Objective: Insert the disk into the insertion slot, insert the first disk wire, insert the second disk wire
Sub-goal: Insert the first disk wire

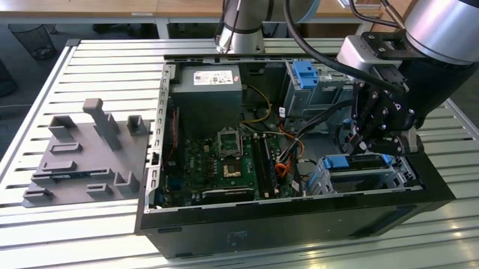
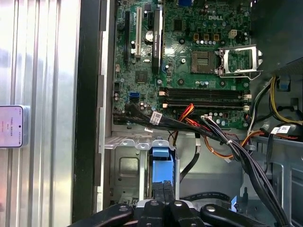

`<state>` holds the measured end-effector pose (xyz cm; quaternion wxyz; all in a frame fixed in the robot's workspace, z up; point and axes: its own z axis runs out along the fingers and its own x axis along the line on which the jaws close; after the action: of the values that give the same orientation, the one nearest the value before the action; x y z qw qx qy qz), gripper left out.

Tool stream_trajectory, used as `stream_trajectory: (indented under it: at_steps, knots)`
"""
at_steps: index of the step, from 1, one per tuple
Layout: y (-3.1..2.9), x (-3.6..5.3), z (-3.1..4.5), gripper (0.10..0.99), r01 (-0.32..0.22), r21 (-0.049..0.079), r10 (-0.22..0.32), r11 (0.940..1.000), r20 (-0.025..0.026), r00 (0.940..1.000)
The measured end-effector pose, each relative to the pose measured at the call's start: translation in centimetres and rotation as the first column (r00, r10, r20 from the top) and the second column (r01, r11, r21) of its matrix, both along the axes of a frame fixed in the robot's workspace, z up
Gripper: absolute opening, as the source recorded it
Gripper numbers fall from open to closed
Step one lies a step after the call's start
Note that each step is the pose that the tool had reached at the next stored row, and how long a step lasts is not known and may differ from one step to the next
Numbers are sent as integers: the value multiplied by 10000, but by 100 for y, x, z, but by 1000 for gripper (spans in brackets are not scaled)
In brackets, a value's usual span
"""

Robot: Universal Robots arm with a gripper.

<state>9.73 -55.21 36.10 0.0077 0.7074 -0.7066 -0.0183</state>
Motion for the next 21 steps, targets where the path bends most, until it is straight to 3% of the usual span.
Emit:
stream_trajectory:
  at_steps: [12,21]
  knots:
    - [-3,27,-2,106,0,1,0,10000,0,10000]
    - [-2,152,10,106,0,25,0,10000,-2,10000]
